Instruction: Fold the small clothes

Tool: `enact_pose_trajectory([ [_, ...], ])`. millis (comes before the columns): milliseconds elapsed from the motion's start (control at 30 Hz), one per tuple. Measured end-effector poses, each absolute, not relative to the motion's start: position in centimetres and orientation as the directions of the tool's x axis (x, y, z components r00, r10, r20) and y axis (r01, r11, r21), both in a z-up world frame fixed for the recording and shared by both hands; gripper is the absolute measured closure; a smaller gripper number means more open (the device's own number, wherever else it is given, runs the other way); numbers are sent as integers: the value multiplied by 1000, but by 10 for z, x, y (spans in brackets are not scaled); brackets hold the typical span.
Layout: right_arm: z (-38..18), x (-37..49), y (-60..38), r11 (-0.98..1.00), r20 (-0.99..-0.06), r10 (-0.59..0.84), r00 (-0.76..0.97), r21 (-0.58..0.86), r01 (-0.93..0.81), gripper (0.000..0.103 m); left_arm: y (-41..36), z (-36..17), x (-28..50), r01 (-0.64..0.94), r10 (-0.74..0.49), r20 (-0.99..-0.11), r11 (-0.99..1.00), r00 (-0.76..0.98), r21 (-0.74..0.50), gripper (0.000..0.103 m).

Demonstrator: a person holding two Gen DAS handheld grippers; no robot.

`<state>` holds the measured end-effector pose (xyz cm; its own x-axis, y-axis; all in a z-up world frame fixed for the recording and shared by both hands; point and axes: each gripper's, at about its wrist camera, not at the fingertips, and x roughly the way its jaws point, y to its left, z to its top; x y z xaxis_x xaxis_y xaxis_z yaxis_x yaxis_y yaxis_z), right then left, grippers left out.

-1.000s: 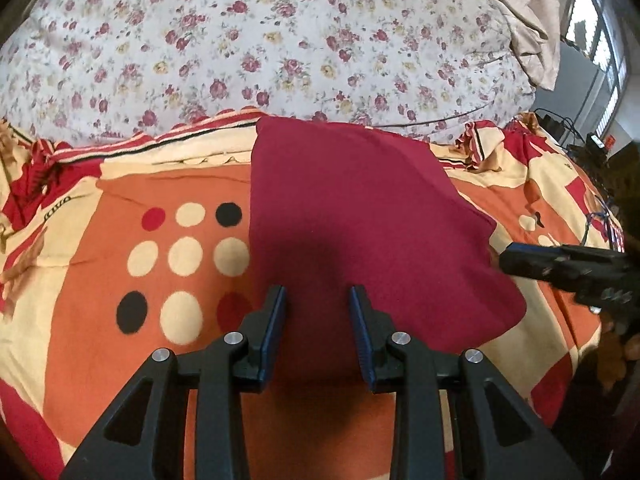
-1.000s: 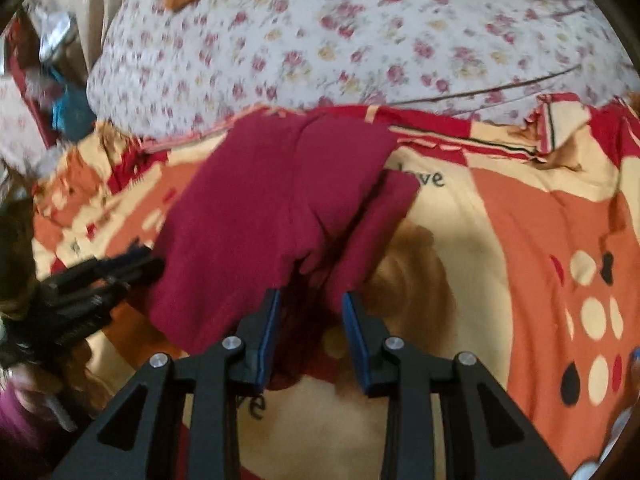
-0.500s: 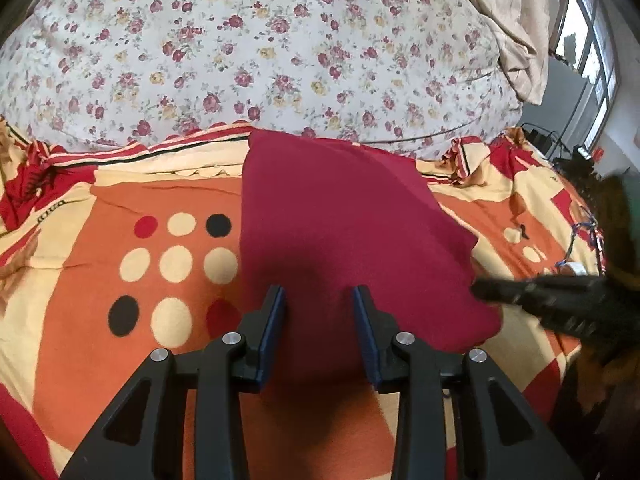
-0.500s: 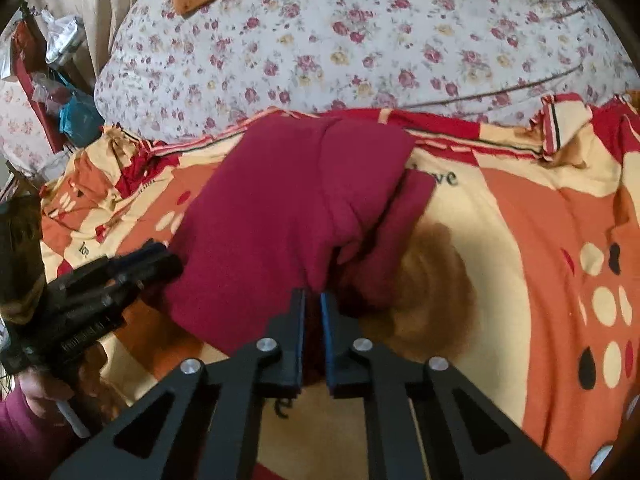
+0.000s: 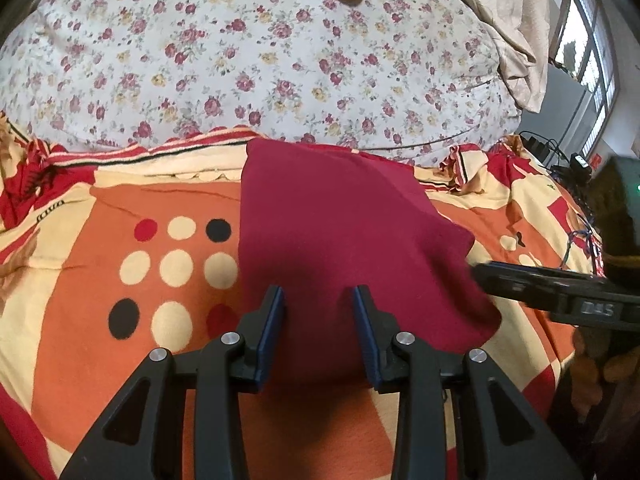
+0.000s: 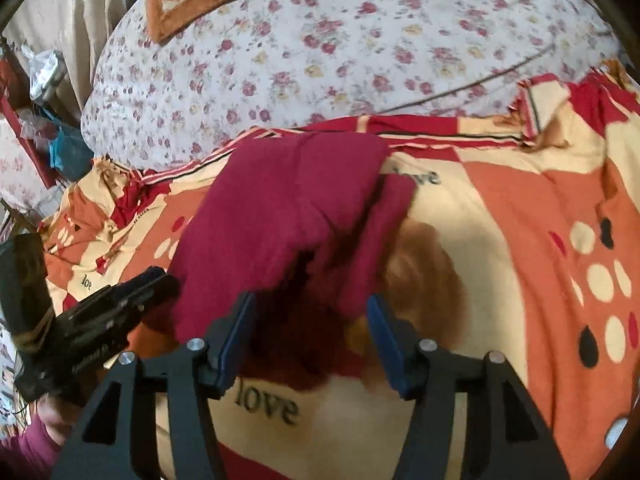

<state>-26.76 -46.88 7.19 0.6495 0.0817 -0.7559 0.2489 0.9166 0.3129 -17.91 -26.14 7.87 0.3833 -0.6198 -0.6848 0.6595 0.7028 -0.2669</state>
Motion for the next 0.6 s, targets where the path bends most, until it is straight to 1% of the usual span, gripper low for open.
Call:
enact_pose_trajectory([
  [67,65,-252,-464,917,-767,87,635,311,251,43,-263,78,-179,663,-616,-689,702,382,-260,89],
  [100,61,-245,-464,916,-773,89,628,310,253,55,-263,77,-179,664,-613,-692,702,382,-256,89],
  [133,60,-242,-463,919,-776,74,626,297,260,69,-264,76,-179,665,-609,-694,704,384,-250,89],
  [167,61,-243,-462,925,-777,42,628,268,270,87,-264,75,-178,664,-605,-697,706,385,-246,89],
  [200,64,-247,-462,932,-768,31,640,254,259,90,-264,74,-178,663,-603,-698,708,385,-245,89],
  [267,64,-253,-465,940,-775,23,631,231,250,93,-264,72,-176,659,-602,-701,709,382,-250,89],
  [333,53,-256,-471,934,-789,32,613,242,262,95,-267,68,-174,653,-593,-710,716,380,-248,89],
  [400,47,-259,-474,931,-784,44,619,256,259,95,-269,66,-174,653,-588,-713,718,383,-241,89],
  [500,52,-259,-470,941,-785,26,620,229,251,95,-270,65,-178,663,-579,-710,718,402,-210,89],
  [600,50,-260,-471,938,-786,32,618,237,252,95,-271,65,-177,664,-577,-711,718,401,-209,89],
])
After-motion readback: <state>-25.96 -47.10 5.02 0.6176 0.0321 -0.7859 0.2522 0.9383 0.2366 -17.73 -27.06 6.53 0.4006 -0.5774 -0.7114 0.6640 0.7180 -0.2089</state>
